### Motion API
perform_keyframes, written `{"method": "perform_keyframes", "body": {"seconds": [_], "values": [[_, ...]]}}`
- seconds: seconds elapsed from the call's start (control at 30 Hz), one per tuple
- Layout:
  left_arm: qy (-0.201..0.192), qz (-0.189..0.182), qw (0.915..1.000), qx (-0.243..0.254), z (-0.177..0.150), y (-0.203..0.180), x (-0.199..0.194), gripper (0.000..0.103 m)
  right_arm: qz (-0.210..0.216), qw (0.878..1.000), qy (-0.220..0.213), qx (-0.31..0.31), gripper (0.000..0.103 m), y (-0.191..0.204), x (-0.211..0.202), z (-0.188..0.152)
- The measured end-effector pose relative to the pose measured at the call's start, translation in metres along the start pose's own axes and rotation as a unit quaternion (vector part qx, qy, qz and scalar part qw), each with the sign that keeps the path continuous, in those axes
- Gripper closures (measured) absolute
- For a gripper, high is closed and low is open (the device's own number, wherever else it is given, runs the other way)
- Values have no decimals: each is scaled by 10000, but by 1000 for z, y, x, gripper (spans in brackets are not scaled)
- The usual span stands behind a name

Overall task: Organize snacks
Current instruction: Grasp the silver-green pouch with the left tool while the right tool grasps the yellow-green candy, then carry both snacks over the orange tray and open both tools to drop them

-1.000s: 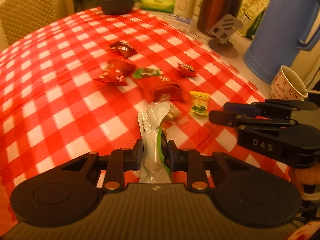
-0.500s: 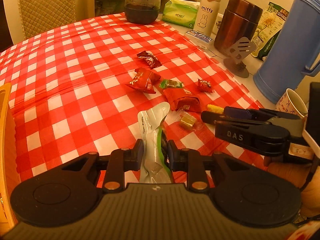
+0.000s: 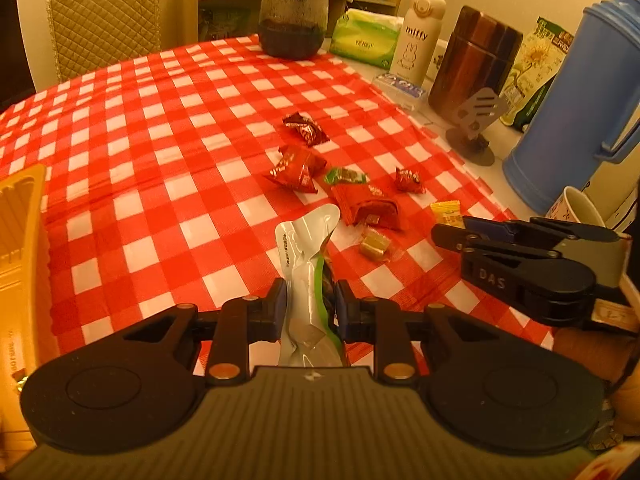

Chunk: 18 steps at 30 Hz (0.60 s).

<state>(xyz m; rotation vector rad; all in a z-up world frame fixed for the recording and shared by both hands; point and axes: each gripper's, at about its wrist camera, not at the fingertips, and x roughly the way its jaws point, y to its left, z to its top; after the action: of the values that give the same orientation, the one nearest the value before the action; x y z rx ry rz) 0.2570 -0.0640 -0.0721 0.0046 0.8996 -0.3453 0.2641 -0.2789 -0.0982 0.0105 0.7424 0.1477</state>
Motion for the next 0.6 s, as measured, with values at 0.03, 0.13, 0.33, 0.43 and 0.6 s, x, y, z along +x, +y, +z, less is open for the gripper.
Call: {"method": "perform_keyframes", "body": {"seconds": [0.03, 0.13, 0.33, 0.43, 0.6], "values": [[-30, 1, 10000, -10, 1, 0, -4, 80, 12, 10000, -33, 11, 76, 1, -5, 3], [-129, 34, 9999, -39, 2, 1, -18, 80, 76, 9998, -156, 2, 76, 7, -23, 12], [-344, 155, 9992, -158, 0, 10, -53, 80, 370, 9986, -369, -39, 76, 29, -64, 32], [-430, 259, 9984, -246, -4, 18, -73, 80, 597, 9972, -437, -106, 76, 47, -83, 41], [-560, 500, 9964, -403, -16, 36, -109, 80, 939, 9937, -523, -317, 76, 83, -109, 46]]}}
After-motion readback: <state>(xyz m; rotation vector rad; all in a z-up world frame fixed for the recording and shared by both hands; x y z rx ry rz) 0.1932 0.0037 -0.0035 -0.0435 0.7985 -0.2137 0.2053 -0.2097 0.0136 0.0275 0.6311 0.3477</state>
